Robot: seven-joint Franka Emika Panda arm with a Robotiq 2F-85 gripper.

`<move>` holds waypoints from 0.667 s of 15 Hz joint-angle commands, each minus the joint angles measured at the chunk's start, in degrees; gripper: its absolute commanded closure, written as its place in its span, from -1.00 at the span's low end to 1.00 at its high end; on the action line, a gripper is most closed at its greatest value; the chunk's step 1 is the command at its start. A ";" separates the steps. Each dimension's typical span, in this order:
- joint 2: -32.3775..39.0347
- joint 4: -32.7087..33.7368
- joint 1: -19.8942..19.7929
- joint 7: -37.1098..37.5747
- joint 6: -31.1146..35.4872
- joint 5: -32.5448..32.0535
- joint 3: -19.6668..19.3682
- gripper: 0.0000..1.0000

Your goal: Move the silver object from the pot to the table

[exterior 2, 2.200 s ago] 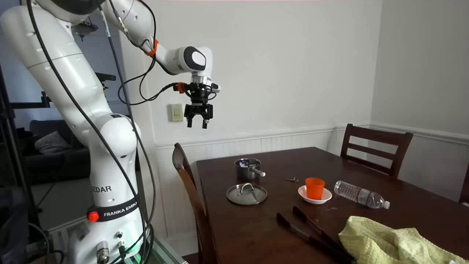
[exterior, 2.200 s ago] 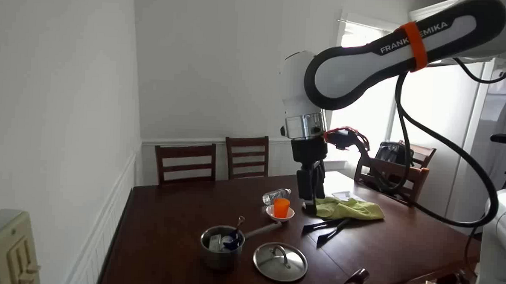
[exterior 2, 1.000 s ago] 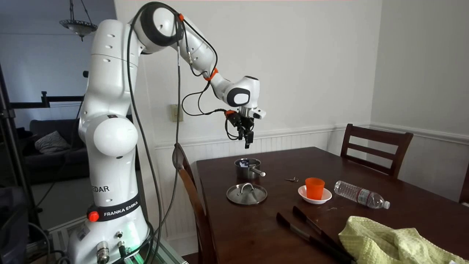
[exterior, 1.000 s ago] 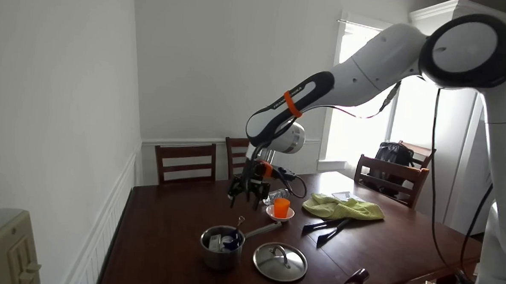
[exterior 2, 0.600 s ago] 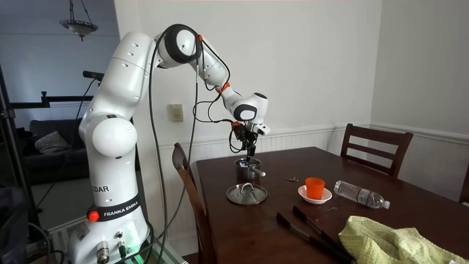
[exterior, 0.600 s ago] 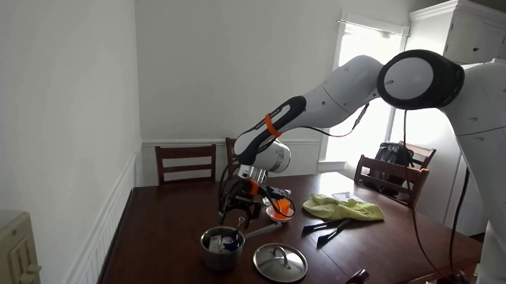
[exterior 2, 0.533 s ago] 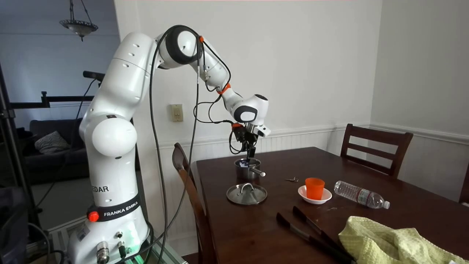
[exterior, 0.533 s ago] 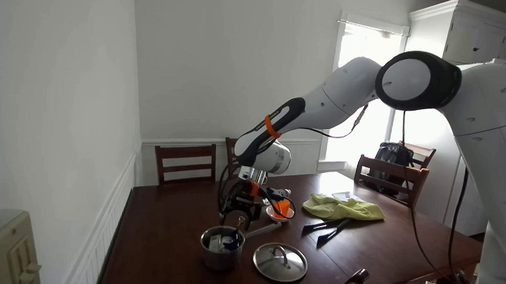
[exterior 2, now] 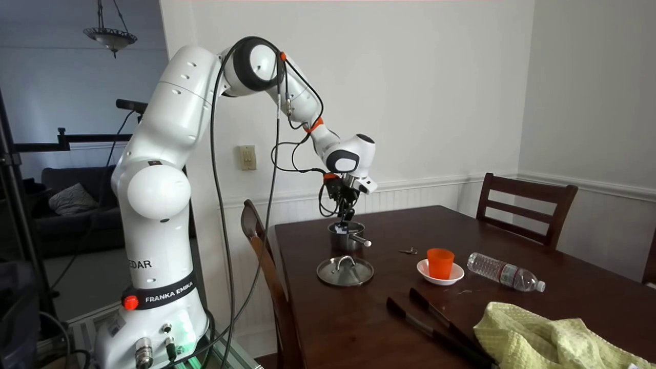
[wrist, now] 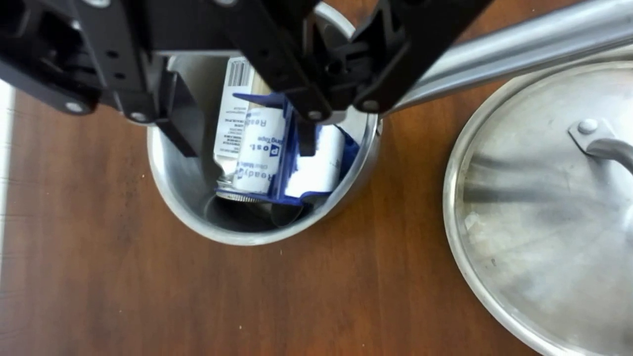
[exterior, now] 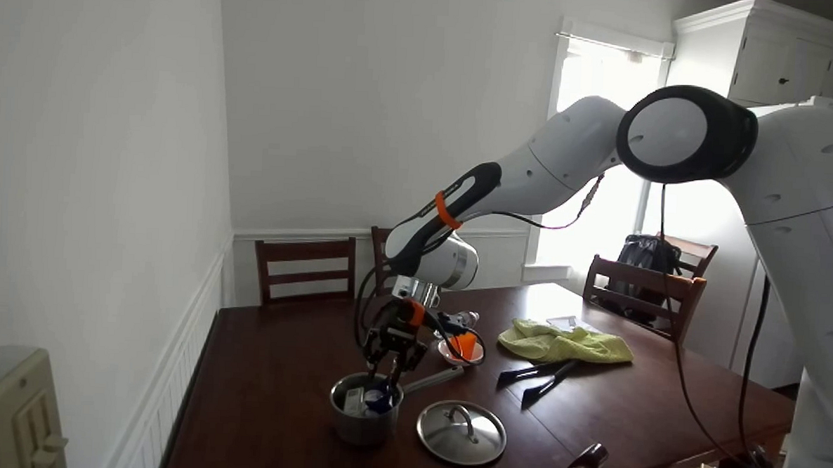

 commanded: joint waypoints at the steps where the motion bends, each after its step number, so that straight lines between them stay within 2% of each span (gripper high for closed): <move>1: 0.33 0.04 -0.74 0.25 0.18 1.39 0.67 0.53; 4: 0.27 -0.11 -0.74 0.28 0.15 1.34 0.65 0.94; 5: 0.10 -0.26 -0.60 0.35 0.21 1.04 0.56 0.99; 7: -0.27 -0.44 -0.85 -0.17 -0.74 1.32 0.87 1.00; 10: -7.28 -4.40 -1.44 -4.45 -3.31 1.97 2.65 0.97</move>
